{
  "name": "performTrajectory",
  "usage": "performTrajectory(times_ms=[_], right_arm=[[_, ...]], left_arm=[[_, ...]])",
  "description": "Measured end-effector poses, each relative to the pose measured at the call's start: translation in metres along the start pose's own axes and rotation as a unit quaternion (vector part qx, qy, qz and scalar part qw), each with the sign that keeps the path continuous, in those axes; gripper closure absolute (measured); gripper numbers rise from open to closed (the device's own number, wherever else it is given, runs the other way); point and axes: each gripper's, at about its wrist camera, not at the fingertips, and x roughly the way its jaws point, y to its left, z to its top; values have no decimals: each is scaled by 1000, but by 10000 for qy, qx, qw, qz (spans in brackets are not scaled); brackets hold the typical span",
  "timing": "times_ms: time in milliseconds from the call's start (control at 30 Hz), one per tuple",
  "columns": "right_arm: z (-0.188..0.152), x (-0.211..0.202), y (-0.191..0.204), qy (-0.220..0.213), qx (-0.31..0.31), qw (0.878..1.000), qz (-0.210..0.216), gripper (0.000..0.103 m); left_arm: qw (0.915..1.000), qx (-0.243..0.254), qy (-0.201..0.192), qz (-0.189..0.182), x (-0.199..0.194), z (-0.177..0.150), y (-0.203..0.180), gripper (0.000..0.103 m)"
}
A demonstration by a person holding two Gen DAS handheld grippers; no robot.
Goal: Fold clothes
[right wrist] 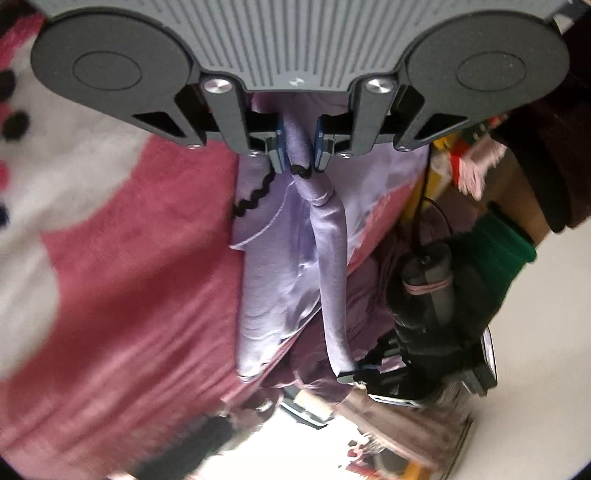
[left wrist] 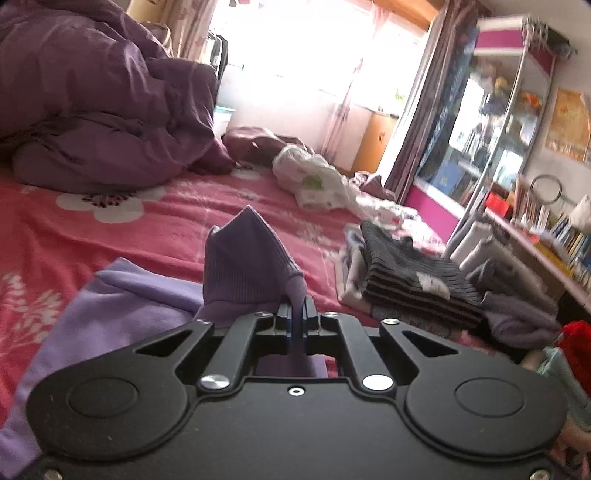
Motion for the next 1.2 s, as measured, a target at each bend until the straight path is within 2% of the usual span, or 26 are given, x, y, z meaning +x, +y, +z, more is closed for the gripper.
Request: performTrajectory(times_ms=[233, 733, 767, 867, 933, 1000, 1133, 1200], right_arm=[[-5, 1, -13, -150, 616, 9979, 126, 90], [-2, 1, -15, -177, 626, 9979, 51, 91], [-1, 1, -14, -171, 618, 9979, 35, 91], [-5, -6, -9, -199, 520, 9984, -56, 89], [-6, -15, -2, -363, 394, 9984, -172, 84], [-6, -25, 9, -573, 121, 9975, -396, 79], [-11, -43, 46, -1100, -1031, 9842, -930, 79], [-13, -40, 66, -1202, -1763, 9734, -835, 79]], left_arm=[[9989, 331, 268, 201, 36, -16, -18, 101], [9862, 1306, 724, 715, 84, -46, -48, 100], [9859, 1334, 772, 654, 85, -45, -49, 97], [9870, 1318, 827, 398, 80, -41, -48, 61], [9917, 1108, 642, 76, 62, -31, -41, 62], [9925, 1121, 478, 6, 44, -23, -33, 62], [9892, 1398, 433, -8, 19, -21, -15, 62], [9844, 1691, 486, 50, 13, -27, -12, 68]])
